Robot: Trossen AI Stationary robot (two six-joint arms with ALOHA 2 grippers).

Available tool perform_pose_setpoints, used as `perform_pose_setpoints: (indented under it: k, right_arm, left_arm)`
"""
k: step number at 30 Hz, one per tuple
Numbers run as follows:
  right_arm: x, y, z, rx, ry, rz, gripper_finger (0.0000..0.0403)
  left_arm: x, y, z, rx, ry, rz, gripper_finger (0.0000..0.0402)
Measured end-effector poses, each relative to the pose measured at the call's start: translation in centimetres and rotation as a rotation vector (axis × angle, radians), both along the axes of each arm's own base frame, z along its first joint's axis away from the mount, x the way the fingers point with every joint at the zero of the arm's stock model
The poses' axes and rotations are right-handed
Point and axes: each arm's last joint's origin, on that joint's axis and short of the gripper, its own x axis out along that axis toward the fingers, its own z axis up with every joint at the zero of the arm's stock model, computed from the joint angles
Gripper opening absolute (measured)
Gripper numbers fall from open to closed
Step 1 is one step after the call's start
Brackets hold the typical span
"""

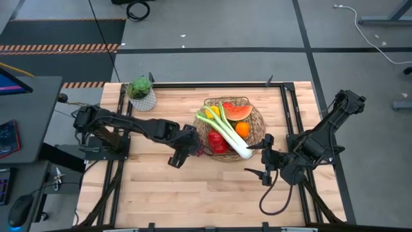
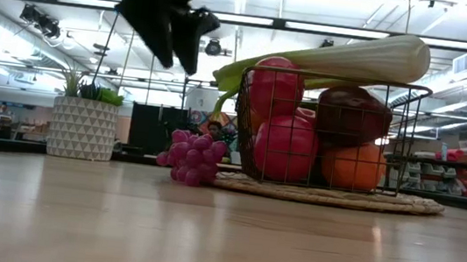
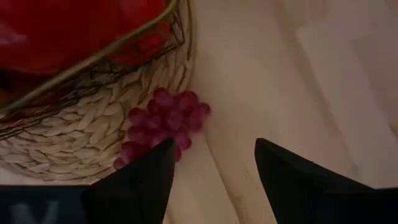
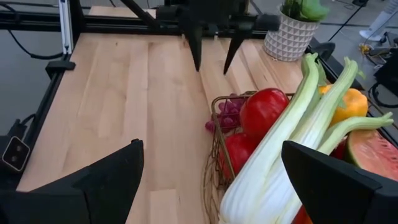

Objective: Build produce basket
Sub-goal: Put the grapes into the wire basket

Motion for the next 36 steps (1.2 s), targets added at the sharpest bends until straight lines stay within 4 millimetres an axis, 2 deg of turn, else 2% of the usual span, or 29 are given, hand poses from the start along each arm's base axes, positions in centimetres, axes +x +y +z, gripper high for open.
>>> perform_pose_setpoints:
  k: [4, 11, 16, 20, 23, 29, 36]
  right_arm:
    - [0.1, 0.1, 0.1, -0.004, -0.014, 0.005, 0.0384]
    - [0.2, 0.1, 0.3, -0.012, -0.024, 0.014, 0.0384]
    - [0.2, 0.1, 0.3, -0.012, -0.024, 0.014, 0.0384]
    - [0.2, 0.1, 0.3, -0.013, -0.024, 0.014, 0.0384]
    - [0.2, 0.1, 0.3, -0.011, -0.025, 0.011, 0.0384]
    - [0.3, 0.1, 0.3, -0.010, -0.027, 0.010, 0.0384]
    - [0.3, 0.1, 0.3, -0.009, -0.027, 0.011, 0.0384]
  left_arm:
    - [-0.4, 0.2, -1.7, 0.071, 0.012, -0.004, 0.0223]
    - [-0.2, 0.5, -3.3, 0.140, -0.046, 0.023, 0.0237]
    - [0.2, 0.5, -3.6, 0.131, -0.117, 0.026, 0.0296]
    - [0.5, 0.8, -4.3, 0.147, -0.096, 0.012, 0.0349]
    - [0.8, 1.2, -5.2, 0.166, -0.064, -0.005, 0.0369]
    - [1.4, 1.9, -7.3, 0.241, 0.018, -0.078, 0.0377]
    - [2.2, 2.1, -9.1, 0.410, 0.066, -0.164, 0.0378]
